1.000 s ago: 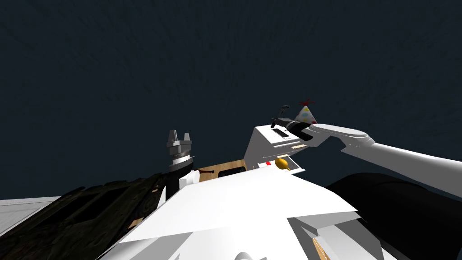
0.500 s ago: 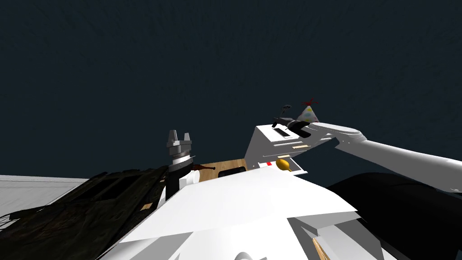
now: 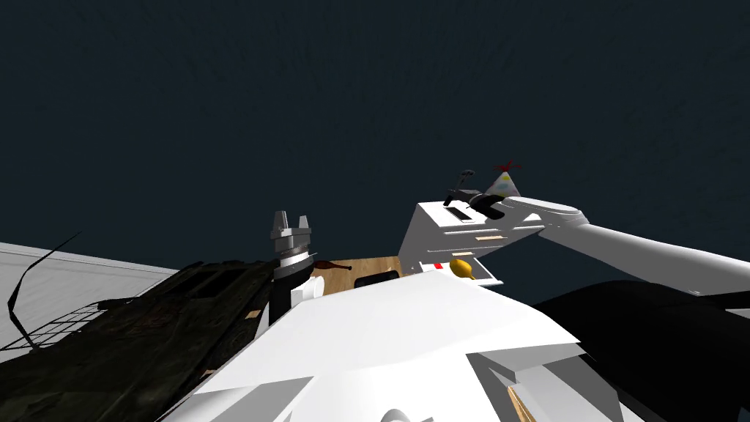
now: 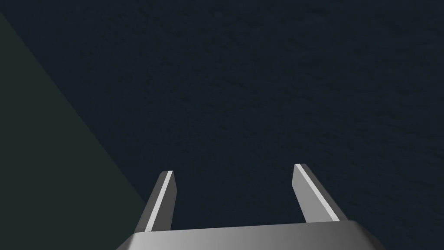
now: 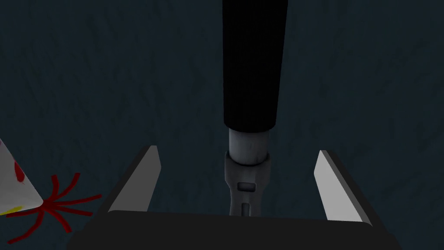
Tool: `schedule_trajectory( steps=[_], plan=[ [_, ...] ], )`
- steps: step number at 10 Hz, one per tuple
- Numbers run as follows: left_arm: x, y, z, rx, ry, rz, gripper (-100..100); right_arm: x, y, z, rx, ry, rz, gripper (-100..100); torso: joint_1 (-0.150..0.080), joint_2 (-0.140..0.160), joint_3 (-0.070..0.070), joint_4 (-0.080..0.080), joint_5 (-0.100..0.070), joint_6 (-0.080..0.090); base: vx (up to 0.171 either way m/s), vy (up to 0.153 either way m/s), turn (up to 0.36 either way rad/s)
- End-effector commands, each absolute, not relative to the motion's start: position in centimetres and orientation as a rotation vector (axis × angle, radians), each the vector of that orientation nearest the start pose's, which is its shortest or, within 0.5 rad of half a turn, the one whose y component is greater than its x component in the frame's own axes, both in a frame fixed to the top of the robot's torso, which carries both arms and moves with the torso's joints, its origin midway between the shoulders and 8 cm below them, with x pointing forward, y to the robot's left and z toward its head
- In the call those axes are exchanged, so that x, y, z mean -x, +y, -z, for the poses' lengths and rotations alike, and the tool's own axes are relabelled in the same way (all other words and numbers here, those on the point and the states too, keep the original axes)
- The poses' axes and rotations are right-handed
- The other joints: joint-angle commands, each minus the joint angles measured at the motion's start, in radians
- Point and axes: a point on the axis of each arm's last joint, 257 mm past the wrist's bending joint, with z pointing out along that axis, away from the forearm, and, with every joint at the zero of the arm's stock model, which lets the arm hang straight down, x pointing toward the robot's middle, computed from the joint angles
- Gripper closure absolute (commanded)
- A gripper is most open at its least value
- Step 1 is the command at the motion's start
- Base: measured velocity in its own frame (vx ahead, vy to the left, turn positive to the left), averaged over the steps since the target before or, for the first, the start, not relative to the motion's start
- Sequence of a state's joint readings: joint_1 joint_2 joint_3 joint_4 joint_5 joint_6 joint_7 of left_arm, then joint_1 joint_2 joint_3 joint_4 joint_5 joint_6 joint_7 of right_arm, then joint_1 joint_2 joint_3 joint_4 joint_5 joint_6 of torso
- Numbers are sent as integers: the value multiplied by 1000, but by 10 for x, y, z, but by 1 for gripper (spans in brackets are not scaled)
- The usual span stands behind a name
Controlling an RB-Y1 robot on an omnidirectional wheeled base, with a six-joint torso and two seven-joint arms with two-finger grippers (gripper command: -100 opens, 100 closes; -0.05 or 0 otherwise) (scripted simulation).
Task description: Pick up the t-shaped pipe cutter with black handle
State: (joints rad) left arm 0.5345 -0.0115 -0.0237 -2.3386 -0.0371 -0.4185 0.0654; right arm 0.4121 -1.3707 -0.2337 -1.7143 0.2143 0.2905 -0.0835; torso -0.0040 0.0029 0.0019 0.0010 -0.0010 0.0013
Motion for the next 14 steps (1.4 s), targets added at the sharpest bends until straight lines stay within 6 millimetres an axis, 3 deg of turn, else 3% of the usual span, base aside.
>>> schedule_trajectory(
  steps=[1, 3, 5, 6, 8, 10, 11, 14],
  plan=[
    [-345, 273, -24, 717, 642, 1336, 0, -463, -632, 37, -319, 1662, 268, -100, 0, 0, 0, 0, 0, 0, 10, -3, -10],
    [-345, 273, -24, 716, 641, 1337, 0, -468, -642, 49, -330, 1683, 275, -100, 0, 3, 1, 0, 0, -2, -153, -5, 307],
    [-345, 273, -24, 717, 642, 1336, 0, -468, -662, 38, -362, 1656, 305, -100, 0, 3, 2, 1, 0, 0, -46, -1, -3],
    [-345, 273, -24, 717, 642, 1336, 0, -471, -663, 50, -358, 1682, 301, -100, 0, 0, 0, 0, 0, 0, -108, 35, 302],
    [-345, 273, -24, 717, 642, 1337, 0, -476, -680, 37, -388, 1649, 323, -100, 1, 5, 2, 1, 0, -1, -117, 3, 170],
    [-345, 273, -24, 717, 642, 1336, 0, -468, -699, 39, -418, 1649, 357, -100, -1, 0, 0, 0, 0, 0, -7, -6, -27],
    [-345, 273, -24, 717, 642, 1336, 0, -475, -697, 48, -408, 1668, 346, -100, -1, -2, -1, -1, 0, 0, -94, 2, 295],
    [-345, 273, -24, 717, 642, 1336, 0, -467, -729, 39, -466, 1639, 398, -100, 1, 4, 2, 1, 0, 1, -94, 18, 102]
  ],
)
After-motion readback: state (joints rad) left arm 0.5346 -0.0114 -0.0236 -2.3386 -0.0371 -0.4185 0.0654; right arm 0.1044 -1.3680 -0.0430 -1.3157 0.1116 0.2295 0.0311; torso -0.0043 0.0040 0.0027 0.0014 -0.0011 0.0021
